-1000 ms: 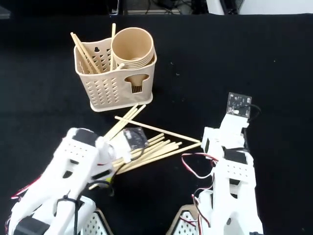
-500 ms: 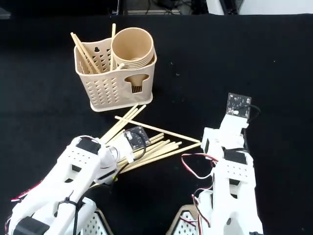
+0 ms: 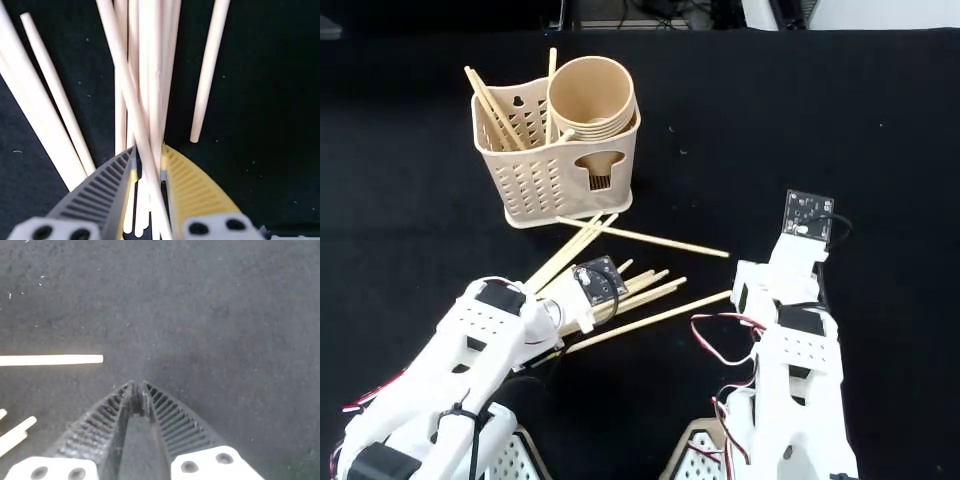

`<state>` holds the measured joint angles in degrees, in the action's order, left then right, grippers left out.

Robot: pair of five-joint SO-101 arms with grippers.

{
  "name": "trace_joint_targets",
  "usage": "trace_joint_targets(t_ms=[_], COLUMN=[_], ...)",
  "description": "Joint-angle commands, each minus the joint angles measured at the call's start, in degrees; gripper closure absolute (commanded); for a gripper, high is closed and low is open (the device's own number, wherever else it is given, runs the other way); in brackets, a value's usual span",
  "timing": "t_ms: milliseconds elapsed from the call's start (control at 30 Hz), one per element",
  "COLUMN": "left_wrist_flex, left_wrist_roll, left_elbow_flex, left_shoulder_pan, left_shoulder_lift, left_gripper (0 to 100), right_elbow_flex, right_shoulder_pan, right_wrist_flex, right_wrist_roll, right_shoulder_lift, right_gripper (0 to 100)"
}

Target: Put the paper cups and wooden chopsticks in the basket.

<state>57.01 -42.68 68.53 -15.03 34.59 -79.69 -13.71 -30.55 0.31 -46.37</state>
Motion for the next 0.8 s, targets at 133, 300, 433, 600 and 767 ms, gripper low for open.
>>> trace_joint_targets(t_ms=[133,300,433,600,767], left_wrist_flex=[12.9,16.0,16.0,16.1,21.6], left_wrist_roll=[0.6,0.4,0.5,0.6,0.3], left_elbow_flex=[-8.2,-11.1,-10.9,-11.3,-14.7], left_shoulder_pan=[0.6,0.6,0.6,0.6,0.6], left_shoulder_lift=[1.0,1.0,1.0,1.1,1.1], left_gripper=[96,96,96,96,97], right_elbow_flex=[0.5,0.5,0.5,0.5,0.5], right_shoulder_pan=[0.8,0.8,0.8,0.8,0.8], right_wrist_flex=[1.2,1.2,1.2,1.2,1.2], right_wrist_roll=[0.0,0.0,0.0,0.0,0.0], right_shoulder_lift=[-0.7,-0.7,-0.7,-0.7,-0.7], right_gripper=[98.4,98.4,98.4,98.4,98.4])
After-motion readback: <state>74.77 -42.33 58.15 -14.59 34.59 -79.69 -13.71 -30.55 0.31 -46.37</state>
